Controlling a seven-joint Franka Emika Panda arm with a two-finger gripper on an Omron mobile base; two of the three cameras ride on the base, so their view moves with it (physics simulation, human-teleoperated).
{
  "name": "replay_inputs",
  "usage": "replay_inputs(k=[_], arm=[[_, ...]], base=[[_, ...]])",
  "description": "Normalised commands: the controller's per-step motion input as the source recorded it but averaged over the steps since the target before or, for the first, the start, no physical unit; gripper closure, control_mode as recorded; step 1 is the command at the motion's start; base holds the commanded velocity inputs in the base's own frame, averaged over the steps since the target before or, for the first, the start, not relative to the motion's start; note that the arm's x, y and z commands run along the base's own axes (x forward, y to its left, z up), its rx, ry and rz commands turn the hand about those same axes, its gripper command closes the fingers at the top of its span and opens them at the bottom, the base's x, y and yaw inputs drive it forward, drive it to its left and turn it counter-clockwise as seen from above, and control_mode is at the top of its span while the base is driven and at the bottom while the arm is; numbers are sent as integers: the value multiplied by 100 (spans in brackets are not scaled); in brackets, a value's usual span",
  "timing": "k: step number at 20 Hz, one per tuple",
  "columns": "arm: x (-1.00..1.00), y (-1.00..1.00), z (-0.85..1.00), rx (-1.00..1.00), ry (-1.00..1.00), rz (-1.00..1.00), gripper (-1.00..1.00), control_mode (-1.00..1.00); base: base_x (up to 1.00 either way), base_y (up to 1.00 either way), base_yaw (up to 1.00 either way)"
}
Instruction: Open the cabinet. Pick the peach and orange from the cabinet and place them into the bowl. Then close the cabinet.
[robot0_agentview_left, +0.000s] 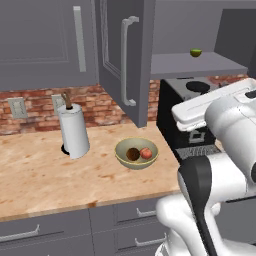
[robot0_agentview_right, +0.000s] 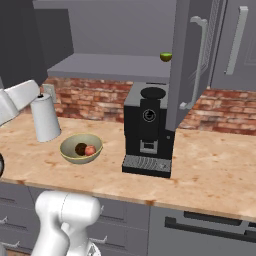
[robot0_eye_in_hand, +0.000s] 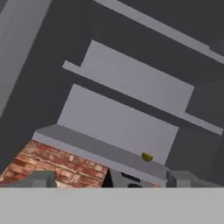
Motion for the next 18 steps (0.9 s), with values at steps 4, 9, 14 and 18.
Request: replay_inputs(k=[4,9,14,18], arm=[[-36,16,0,28,-8,-6,-100,-100],[-32,24,0,22,-5,-5,-100,-100],[-2,48,0,21,-5,-5,-100,-100],[0,66,-1,10,-5,-7,-100,-100]], base=[[0,0,0],[0,0,0],[0,0,0],[0,0,0]])
